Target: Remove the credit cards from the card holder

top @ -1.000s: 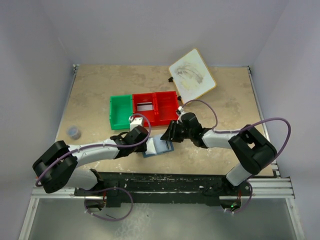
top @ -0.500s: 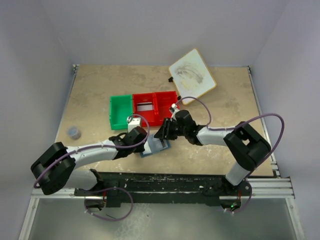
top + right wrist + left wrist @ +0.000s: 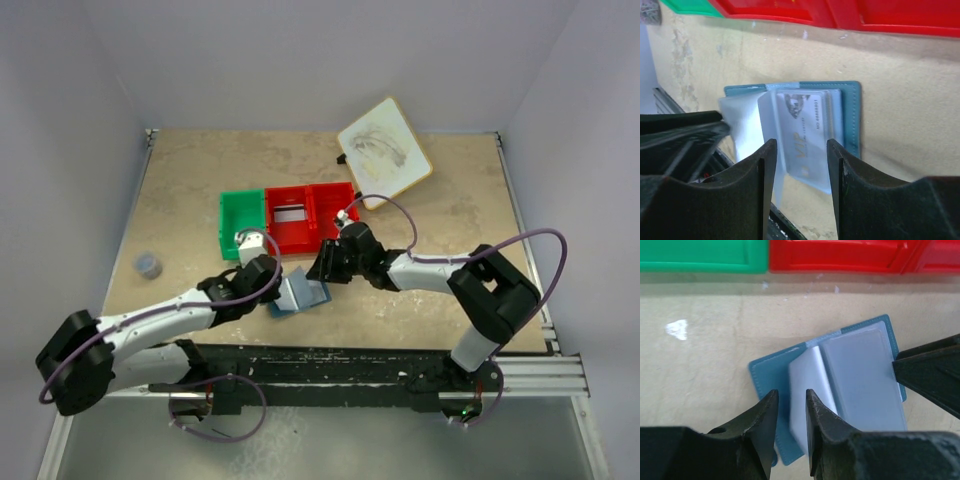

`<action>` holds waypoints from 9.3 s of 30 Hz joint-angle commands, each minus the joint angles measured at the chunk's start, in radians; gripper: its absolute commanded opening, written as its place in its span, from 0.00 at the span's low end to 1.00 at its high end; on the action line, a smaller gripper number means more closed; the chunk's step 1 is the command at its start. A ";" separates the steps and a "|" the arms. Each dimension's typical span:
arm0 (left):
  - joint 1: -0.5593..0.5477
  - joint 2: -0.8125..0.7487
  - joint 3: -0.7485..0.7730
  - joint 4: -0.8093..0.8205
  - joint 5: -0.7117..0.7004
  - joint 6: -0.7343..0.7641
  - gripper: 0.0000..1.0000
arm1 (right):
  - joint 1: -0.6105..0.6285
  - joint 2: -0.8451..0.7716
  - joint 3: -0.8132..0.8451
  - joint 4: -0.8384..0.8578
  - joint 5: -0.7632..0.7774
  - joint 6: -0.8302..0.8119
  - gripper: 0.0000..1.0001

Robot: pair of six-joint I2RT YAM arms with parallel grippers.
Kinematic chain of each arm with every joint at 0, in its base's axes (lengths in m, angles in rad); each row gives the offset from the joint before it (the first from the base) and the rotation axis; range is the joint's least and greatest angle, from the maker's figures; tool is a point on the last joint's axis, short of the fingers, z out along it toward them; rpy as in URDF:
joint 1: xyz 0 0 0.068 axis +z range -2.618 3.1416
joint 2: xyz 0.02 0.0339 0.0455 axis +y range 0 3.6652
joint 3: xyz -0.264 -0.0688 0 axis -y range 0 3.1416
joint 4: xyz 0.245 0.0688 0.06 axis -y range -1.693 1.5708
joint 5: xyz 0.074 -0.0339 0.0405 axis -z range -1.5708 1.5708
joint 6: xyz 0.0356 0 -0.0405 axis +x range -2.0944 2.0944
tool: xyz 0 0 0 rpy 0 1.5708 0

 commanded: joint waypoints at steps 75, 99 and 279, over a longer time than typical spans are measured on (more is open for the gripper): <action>0.008 -0.033 -0.213 0.440 0.067 -0.353 0.21 | 0.106 -0.045 0.102 -0.199 0.193 -0.002 0.31; 0.010 0.018 -0.284 0.557 0.124 -0.401 0.22 | 0.034 0.063 0.096 -0.110 0.035 -0.072 0.31; 0.211 -0.769 -0.524 0.072 0.265 -0.403 0.03 | 0.151 0.319 0.139 -0.062 -0.039 0.019 0.23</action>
